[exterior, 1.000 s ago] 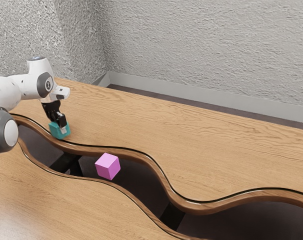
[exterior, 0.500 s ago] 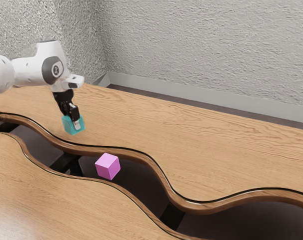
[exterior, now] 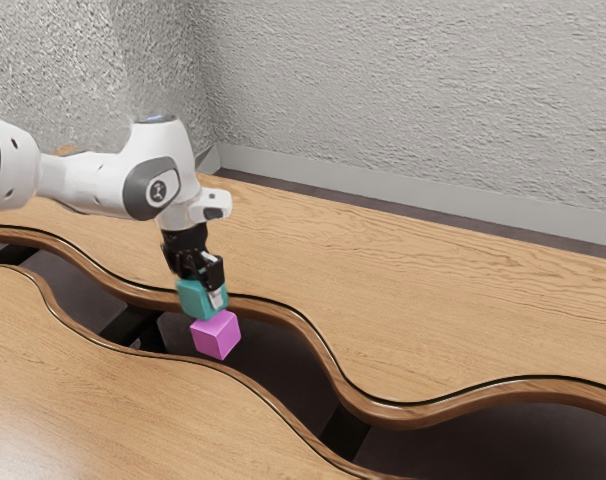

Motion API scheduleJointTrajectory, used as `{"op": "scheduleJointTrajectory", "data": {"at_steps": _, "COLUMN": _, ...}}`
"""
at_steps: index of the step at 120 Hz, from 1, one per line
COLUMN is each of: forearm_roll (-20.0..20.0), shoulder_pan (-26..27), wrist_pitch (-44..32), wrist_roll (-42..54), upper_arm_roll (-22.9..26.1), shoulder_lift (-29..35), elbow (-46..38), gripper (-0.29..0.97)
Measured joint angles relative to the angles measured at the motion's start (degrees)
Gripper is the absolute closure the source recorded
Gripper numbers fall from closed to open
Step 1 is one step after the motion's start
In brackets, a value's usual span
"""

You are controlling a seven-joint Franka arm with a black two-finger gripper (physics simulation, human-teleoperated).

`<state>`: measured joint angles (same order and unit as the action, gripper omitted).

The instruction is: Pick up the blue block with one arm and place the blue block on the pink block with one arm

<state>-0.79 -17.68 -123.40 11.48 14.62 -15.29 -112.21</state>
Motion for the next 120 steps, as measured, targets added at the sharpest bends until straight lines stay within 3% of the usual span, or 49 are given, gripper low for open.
{"op": "scheduleJointTrajectory", "data": {"at_steps": 35, "forearm_roll": -6.0, "shoulder_pan": 0.0, "wrist_pitch": -3.0, "wrist_roll": -9.4, "upper_arm_roll": 1.8, "shoulder_lift": 1.5, "elbow": -2.9, "gripper": 0.39}}
{"op": "scheduleJointTrajectory", "data": {"at_steps": 106, "forearm_roll": -8.1, "shoulder_pan": 0.0, "wrist_pitch": -4.7, "wrist_roll": -15.3, "upper_arm_roll": 3.7, "shoulder_lift": 2.8, "elbow": -6.3, "gripper": 0.39}}
{"op": "scheduleJointTrajectory", "data": {"at_steps": 120, "forearm_roll": -7.5, "shoulder_pan": 0.0, "wrist_pitch": -5.2, "wrist_roll": -15.1, "upper_arm_roll": 3.7, "shoulder_lift": 2.8, "elbow": -6.4, "gripper": 0.24}}
